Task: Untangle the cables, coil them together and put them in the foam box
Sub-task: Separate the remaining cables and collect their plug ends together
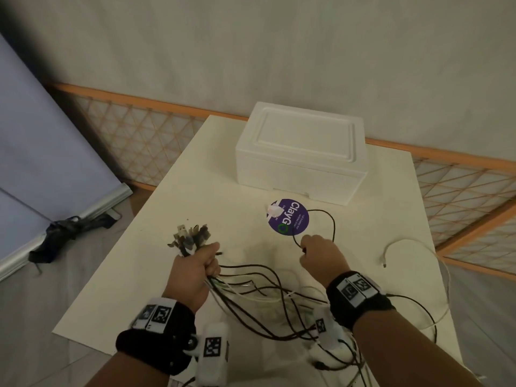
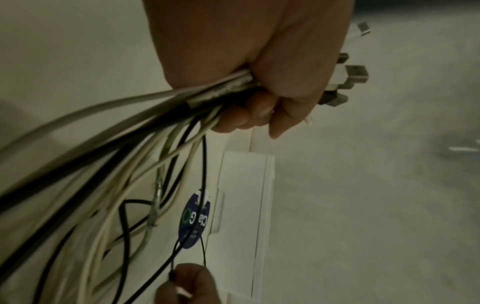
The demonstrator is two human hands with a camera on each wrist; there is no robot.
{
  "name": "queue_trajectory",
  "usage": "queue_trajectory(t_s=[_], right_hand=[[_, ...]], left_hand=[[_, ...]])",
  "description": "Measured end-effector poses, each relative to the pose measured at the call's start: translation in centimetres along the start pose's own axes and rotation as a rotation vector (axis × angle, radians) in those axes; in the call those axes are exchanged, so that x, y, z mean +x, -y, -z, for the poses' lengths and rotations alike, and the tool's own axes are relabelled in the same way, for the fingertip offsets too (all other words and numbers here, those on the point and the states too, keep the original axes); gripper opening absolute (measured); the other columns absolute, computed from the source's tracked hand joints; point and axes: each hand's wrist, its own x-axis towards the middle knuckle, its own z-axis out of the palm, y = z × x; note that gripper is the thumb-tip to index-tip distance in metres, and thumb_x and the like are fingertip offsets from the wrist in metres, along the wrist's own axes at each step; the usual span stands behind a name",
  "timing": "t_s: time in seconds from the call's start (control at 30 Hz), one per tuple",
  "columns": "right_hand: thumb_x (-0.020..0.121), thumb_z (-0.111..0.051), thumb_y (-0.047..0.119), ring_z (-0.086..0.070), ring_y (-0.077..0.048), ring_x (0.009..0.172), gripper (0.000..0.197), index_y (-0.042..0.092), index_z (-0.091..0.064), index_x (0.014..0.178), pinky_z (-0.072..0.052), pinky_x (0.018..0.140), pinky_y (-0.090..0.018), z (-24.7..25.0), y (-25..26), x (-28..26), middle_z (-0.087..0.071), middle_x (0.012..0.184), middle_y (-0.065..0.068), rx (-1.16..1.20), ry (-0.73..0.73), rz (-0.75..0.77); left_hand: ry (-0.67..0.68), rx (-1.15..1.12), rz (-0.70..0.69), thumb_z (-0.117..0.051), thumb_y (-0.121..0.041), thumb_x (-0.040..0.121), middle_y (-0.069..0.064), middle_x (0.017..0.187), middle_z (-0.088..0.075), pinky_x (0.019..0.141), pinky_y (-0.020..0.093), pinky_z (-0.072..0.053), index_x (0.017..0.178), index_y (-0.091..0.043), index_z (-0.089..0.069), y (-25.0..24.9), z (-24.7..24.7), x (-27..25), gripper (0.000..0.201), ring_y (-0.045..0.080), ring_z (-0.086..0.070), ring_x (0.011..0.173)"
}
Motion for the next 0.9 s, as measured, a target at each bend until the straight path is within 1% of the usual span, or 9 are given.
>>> queue_trajectory(t_s=[0.13, 0.2, 0.23, 0.3, 0.43, 0.57, 0.67, 0.8, 0.9], right_hand=[[0.084, -0.052, 0.013, -0.059, -0.024, 0.086, 0.019, 0.008, -0.067, 0.093, -0.045, 0.074, -0.031, 4.2, 3.2, -2.5, -0.065, 0.093, -0.008, 0.111, -0.186, 0.292], [0.086, -0.057, 0.013, -0.061, -0.019, 0.081, 0.015, 0.01, -0.07, 0.093, -0.047, 0.071, -0.028, 5.5, 5.0, -4.6, -0.069, 0.087, -0.004, 0.26, -0.295, 0.479], [0.086, -0.058, 0.014, -0.061, -0.017, 0.076, 0.014, 0.011, -0.07, 0.093, -0.048, 0.067, -0.026, 5.9, 5.7, -5.6, -0.07, 0.083, -0.003, 0.33, -0.35, 0.525], [0.087, -0.06, 0.014, -0.062, -0.014, 0.071, 0.011, 0.012, -0.069, 0.092, -0.051, 0.063, -0.028, 6.1, 6.6, -7.0, -0.07, 0.08, -0.001, 0.465, -0.464, 0.525], [0.085, -0.065, 0.015, -0.065, -0.003, 0.076, 0.009, 0.02, -0.064, 0.092, -0.054, 0.068, -0.026, 6.5, 6.9, -8.2, -0.069, 0.083, 0.009, 0.816, -0.54, 0.399], [0.082, -0.071, 0.032, -0.061, -0.003, 0.084, 0.028, 0.025, -0.054, 0.103, -0.049, 0.074, -0.02, 6.0, 7.4, -7.9, -0.064, 0.095, 0.011, 0.85, -0.468, 0.342], [0.084, -0.051, 0.061, -0.063, -0.001, 0.091, 0.053, 0.018, -0.05, 0.116, -0.05, 0.082, -0.021, 5.1, 8.1, -7.6, -0.066, 0.099, 0.012, 0.939, -0.126, 0.361], [0.09, -0.054, 0.046, -0.056, 0.0, 0.07, 0.028, 0.019, -0.063, 0.09, -0.046, 0.07, -0.023, 4.0, 8.5, -7.2, -0.06, 0.072, 0.015, 0.746, -0.012, 0.416], [0.093, -0.056, 0.035, -0.05, -0.002, 0.065, 0.02, 0.02, -0.061, 0.105, -0.039, 0.065, -0.02, 4.0, 9.2, -6.9, -0.051, 0.068, 0.014, 0.667, -0.023, 0.38]], left_hand=[[0.239, 0.254, -0.21, -0.073, -0.023, 0.075, 0.006, 0.073, -0.063, 0.047, 0.025, -0.03, 0.073, -0.019, -0.071, -0.4, -2.5, -1.2, 0.004, 0.01, -0.033, 0.043], [0.37, 0.392, -0.226, -0.07, -0.025, 0.075, 0.004, 0.082, -0.068, 0.048, 0.026, -0.032, 0.089, -0.016, -0.075, -0.1, -3.8, -1.8, 0.018, 0.01, -0.034, 0.046], [0.411, 0.44, -0.22, -0.068, -0.022, 0.075, 0.002, 0.072, -0.065, 0.05, 0.028, -0.032, 0.094, -0.011, -0.074, 0.0, -4.5, -2.2, 0.023, 0.01, -0.035, 0.046], [0.457, 0.446, -0.195, -0.067, -0.017, 0.074, -0.003, 0.052, -0.049, 0.052, 0.029, -0.031, 0.099, 0.002, -0.068, 0.1, -5.1, -2.8, 0.031, 0.01, -0.036, 0.044], [0.572, 0.518, -0.199, -0.07, -0.009, 0.071, -0.002, 0.057, -0.052, 0.049, 0.024, -0.035, 0.086, -0.018, -0.072, -0.4, -5.3, -3.6, 0.017, 0.01, -0.041, 0.048], [0.584, 0.516, -0.244, -0.067, -0.005, 0.078, -0.01, 0.052, -0.051, 0.048, 0.019, -0.035, 0.066, -0.025, -0.066, -0.5, -5.3, -4.7, 0.024, 0.004, -0.043, 0.046], [0.552, 0.324, -0.159, -0.061, -0.002, 0.081, -0.009, 0.045, -0.045, 0.044, 0.02, -0.032, 0.065, -0.019, -0.063, -0.8, -5.0, -4.9, 0.023, 0.004, -0.036, 0.04], [0.481, 0.099, -0.065, -0.071, -0.016, 0.073, -0.002, 0.042, -0.036, 0.04, 0.019, -0.03, 0.049, -0.016, -0.049, -1.7, -3.6, -3.4, 0.032, 0.007, -0.029, 0.034], [0.535, -0.046, 0.021, -0.088, -0.027, 0.055, -0.003, 0.046, -0.037, 0.037, 0.02, -0.032, 0.05, -0.015, -0.048, -2.6, -2.5, -2.6, 0.042, 0.005, -0.027, 0.032]])
